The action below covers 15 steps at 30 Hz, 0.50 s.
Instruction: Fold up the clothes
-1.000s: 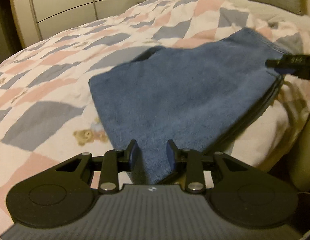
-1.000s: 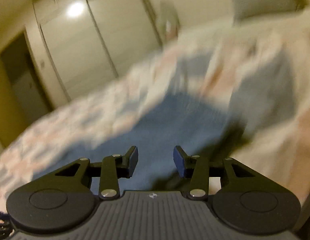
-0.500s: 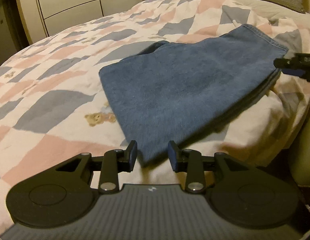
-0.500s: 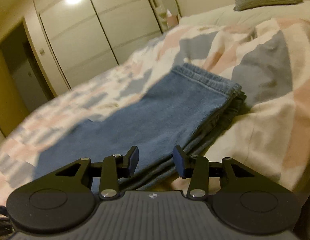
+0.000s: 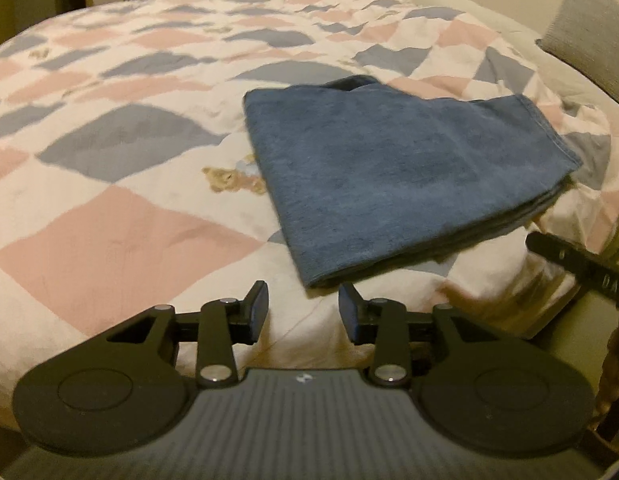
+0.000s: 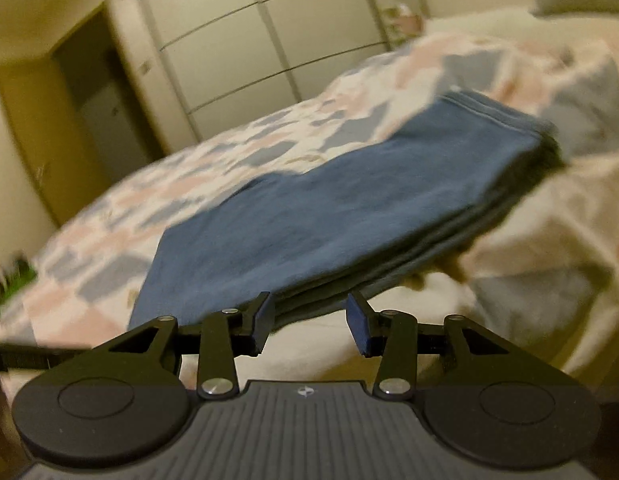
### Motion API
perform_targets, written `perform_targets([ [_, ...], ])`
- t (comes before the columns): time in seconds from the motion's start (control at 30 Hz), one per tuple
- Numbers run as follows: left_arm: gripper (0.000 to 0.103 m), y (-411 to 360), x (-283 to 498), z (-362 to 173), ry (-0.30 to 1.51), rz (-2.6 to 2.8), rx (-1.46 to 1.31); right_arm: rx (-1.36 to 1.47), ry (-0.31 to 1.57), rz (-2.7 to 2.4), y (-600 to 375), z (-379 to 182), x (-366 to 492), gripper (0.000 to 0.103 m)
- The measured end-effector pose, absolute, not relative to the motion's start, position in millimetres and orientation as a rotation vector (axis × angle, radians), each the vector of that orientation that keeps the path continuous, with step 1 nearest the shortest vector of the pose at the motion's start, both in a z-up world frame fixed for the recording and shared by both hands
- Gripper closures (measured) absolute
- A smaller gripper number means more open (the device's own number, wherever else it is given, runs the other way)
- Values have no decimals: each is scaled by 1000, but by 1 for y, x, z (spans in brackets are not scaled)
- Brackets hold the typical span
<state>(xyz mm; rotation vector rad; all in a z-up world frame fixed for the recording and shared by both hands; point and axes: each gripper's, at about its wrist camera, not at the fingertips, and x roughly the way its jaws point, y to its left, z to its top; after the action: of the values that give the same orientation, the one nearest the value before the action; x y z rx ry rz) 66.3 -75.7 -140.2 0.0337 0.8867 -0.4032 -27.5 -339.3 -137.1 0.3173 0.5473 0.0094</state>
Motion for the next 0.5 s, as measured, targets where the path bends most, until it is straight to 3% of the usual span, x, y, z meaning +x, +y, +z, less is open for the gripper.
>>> perform_targets([
  [0.5,68,-75,79,-149,910,-399,49,245,588,36,-320,-147,-4,57],
])
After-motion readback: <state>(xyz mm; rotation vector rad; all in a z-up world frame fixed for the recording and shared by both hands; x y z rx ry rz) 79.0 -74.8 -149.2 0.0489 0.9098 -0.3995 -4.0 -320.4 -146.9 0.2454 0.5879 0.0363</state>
